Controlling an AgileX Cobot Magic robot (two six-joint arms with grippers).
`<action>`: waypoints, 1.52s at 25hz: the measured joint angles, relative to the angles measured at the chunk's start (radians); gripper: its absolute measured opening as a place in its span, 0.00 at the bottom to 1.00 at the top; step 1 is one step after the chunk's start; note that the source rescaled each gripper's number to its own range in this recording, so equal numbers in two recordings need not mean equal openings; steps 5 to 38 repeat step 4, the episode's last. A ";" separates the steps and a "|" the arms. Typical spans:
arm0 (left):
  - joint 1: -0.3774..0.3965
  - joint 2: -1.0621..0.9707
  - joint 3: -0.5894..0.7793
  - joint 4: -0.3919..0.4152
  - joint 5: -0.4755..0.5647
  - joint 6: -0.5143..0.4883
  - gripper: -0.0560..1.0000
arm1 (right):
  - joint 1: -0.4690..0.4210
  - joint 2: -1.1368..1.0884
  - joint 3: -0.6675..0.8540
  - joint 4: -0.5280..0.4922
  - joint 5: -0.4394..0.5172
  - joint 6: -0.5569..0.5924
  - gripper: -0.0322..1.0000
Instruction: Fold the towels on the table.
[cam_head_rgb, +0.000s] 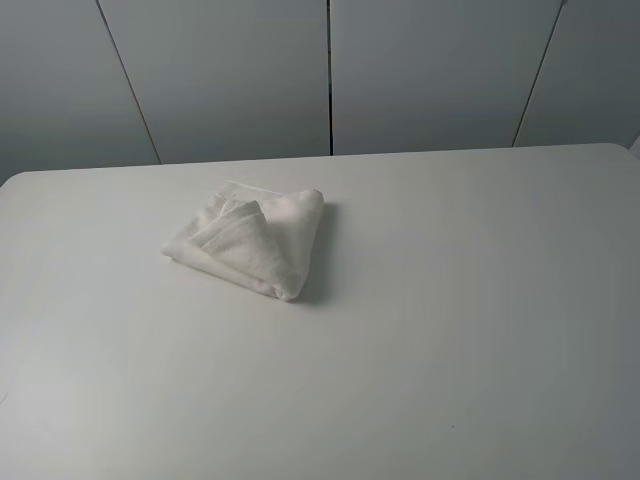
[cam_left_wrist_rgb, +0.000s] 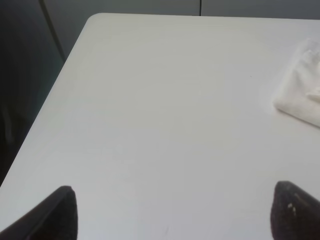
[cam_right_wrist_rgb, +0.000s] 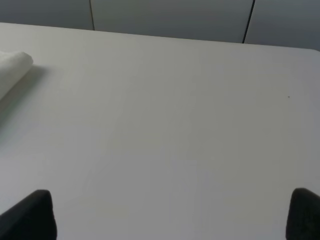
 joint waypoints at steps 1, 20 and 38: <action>0.000 0.000 0.000 0.000 0.000 0.000 1.00 | 0.000 0.000 0.000 0.000 0.000 0.000 1.00; 0.000 0.000 0.000 0.000 0.000 0.000 1.00 | 0.000 0.000 0.000 0.000 0.000 0.000 1.00; 0.000 0.000 0.000 0.000 0.000 0.000 1.00 | 0.000 0.000 0.000 0.000 0.000 0.000 1.00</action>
